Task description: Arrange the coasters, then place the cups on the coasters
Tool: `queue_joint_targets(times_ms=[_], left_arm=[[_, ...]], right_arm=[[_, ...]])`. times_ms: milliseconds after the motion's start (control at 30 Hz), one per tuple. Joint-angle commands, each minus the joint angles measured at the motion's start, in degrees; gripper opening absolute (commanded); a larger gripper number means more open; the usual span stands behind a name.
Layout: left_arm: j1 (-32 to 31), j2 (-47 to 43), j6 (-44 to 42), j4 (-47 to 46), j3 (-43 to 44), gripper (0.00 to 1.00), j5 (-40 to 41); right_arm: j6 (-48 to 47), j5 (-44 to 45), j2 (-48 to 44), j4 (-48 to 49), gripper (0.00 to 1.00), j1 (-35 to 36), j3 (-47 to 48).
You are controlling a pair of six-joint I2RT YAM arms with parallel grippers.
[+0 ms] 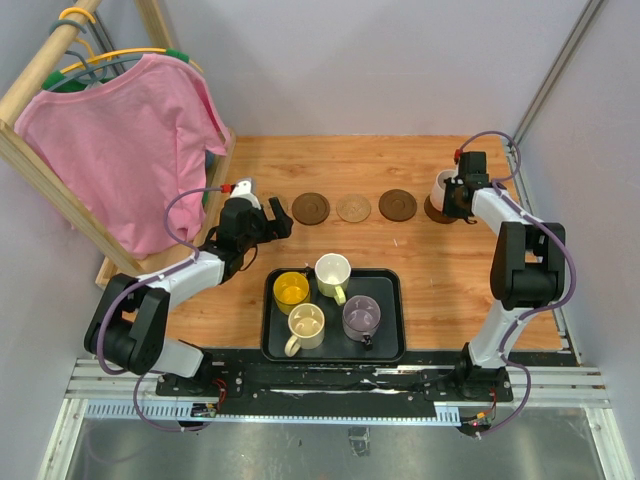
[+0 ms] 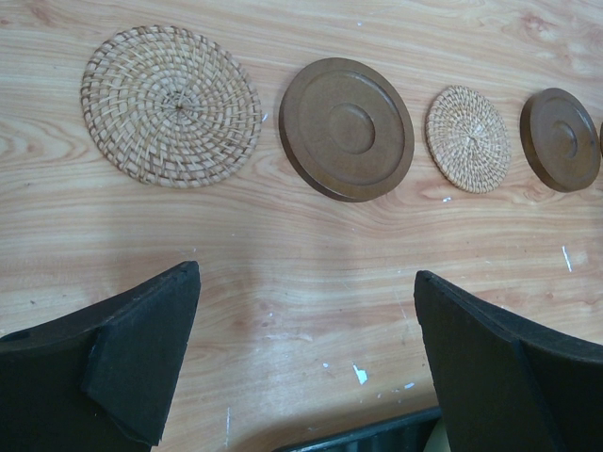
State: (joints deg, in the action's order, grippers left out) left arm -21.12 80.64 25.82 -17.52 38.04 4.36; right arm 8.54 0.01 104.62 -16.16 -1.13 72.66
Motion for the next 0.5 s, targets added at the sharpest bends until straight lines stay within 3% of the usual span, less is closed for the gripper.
queue_joint_targets(times_ms=[0,467], left_arm=[[0.2,0.5,-0.1,-1.7,0.1,1.0,-0.5],[0.2,0.6,-0.1,-1.9,0.0,1.0,-0.8]], right_arm=[[-0.9,0.9,0.2,3.9,0.01,-1.4,-0.2],[-0.6,-0.1,1.0,4.8,0.01,-1.7,-0.9]])
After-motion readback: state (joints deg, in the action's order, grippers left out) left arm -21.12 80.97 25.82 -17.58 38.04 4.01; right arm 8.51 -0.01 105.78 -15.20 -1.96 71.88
